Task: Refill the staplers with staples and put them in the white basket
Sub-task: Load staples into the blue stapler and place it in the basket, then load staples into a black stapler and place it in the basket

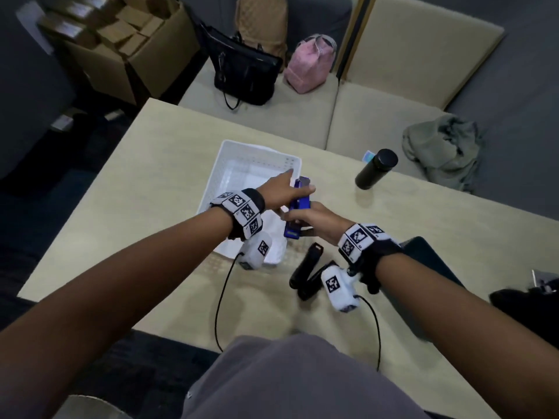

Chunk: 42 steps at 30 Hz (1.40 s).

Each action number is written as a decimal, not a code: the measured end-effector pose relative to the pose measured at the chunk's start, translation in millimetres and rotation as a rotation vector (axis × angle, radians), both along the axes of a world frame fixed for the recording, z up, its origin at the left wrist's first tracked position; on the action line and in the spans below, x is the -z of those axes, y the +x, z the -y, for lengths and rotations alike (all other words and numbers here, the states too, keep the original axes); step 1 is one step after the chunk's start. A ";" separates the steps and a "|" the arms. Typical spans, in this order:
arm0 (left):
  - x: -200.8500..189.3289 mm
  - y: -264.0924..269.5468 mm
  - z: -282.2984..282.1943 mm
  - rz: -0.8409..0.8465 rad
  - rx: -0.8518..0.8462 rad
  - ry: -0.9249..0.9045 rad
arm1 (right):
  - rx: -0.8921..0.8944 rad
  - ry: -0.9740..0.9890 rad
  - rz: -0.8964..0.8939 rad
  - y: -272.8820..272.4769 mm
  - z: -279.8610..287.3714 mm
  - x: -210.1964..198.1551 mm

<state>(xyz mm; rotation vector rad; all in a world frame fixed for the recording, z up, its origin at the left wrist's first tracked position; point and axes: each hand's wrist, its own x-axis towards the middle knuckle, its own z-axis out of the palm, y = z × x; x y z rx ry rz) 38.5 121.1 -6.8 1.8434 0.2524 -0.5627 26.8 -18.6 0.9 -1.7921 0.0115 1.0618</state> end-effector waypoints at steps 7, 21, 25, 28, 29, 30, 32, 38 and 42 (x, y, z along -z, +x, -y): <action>51.3 41.2 -57.9 -0.042 -0.064 0.275 | -0.484 -0.398 0.457 31.9 -42.2 6.6; 72.8 74.0 -17.3 0.026 -0.149 0.610 | -0.363 -0.507 0.426 28.2 55.2 52.3; 51.7 56.6 9.1 0.207 -0.203 0.684 | -0.423 -0.559 0.325 16.7 86.7 56.7; 35.6 36.9 37.8 0.465 -0.142 0.671 | -0.476 -0.600 0.291 3.6 103.3 61.1; 31.8 28.6 49.4 0.530 -0.076 0.629 | -0.504 -0.625 0.289 -1.1 108.7 61.9; 29.4 19.1 62.0 0.567 0.038 0.572 | -0.530 -0.653 0.293 -6.1 115.9 63.5; 29.5 -0.3 85.2 0.545 0.402 0.507 | -0.591 -0.713 0.299 -13.7 129.3 66.7; 59.5 -59.4 134.8 0.518 1.409 0.898 | -0.698 -0.757 0.296 -29.6 162.5 62.6; 61.6 -66.5 154.0 0.563 1.615 1.125 | -0.690 -0.716 0.290 -43.7 183.6 57.8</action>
